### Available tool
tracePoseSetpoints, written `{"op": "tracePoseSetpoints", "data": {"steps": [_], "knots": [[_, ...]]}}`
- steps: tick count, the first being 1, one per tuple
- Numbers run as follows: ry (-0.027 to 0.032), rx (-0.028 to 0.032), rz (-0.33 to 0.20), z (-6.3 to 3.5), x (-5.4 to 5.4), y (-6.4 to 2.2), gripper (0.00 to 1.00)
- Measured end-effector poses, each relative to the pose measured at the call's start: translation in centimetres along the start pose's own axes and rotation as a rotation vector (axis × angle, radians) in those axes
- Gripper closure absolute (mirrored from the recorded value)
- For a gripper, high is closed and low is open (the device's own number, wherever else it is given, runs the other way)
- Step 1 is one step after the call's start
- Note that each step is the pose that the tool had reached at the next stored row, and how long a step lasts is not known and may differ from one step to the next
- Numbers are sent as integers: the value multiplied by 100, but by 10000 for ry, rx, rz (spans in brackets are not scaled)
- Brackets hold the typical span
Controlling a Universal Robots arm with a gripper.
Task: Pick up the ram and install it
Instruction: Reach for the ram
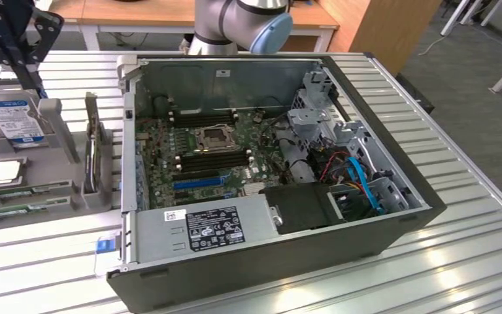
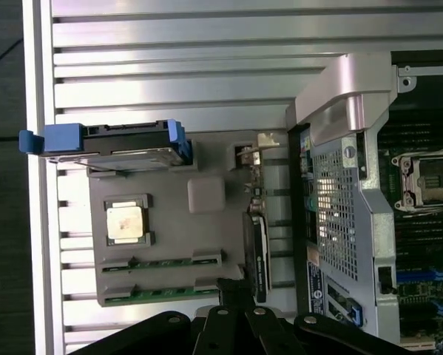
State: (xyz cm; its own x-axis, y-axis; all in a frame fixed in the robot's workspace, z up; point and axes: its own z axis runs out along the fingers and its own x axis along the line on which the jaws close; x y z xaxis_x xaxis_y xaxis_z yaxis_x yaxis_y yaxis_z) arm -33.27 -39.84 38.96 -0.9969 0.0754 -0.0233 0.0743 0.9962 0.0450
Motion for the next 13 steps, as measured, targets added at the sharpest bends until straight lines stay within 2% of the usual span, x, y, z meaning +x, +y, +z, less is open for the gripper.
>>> {"op": "tracePoseSetpoints", "data": {"steps": [13], "knots": [[0, 0, -1, -4, 232, -18, 90]]}}
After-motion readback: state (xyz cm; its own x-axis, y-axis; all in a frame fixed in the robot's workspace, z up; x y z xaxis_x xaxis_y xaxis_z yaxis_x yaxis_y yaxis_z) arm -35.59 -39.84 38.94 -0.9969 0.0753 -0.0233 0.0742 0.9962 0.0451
